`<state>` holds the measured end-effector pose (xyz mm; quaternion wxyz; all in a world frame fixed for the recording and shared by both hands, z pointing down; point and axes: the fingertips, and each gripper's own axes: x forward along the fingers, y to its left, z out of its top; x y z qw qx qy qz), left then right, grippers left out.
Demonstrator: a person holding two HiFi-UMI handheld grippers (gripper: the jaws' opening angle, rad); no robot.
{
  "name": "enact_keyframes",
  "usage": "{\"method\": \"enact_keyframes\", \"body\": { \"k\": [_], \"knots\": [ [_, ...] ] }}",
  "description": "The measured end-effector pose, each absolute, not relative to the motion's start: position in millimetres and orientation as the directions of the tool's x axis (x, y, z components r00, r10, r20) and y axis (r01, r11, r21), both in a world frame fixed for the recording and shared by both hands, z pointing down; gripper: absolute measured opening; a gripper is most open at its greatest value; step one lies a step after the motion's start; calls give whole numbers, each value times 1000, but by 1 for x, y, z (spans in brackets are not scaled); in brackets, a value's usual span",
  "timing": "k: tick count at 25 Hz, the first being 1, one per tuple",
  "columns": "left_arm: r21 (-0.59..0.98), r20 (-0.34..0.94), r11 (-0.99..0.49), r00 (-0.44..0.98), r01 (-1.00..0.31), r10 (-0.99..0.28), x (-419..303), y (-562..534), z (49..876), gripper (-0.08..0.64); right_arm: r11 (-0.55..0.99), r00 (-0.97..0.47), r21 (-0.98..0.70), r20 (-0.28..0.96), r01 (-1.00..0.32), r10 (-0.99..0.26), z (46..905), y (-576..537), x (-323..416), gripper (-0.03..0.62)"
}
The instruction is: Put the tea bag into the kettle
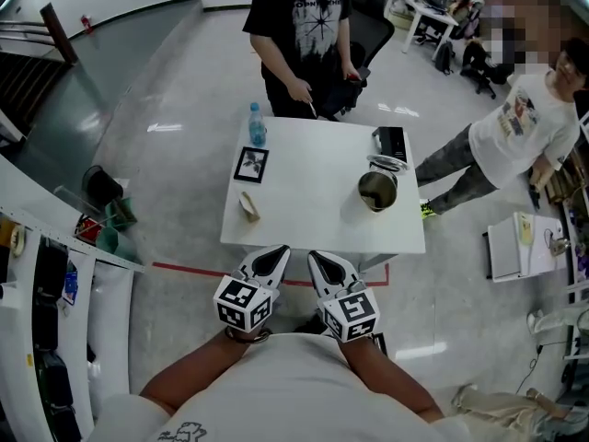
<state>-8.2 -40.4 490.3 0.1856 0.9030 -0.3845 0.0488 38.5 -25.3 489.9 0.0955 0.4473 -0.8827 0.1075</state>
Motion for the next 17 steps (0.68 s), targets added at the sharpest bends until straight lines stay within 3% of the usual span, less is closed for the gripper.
{"method": "enact_keyframes", "body": {
  "k": [17],
  "knots": [
    [268, 194, -674, 724, -688, -662, -89, 19, 483, 9, 536, -539, -76, 207, -841, -816, 476, 34, -38, 11]
  ]
}}
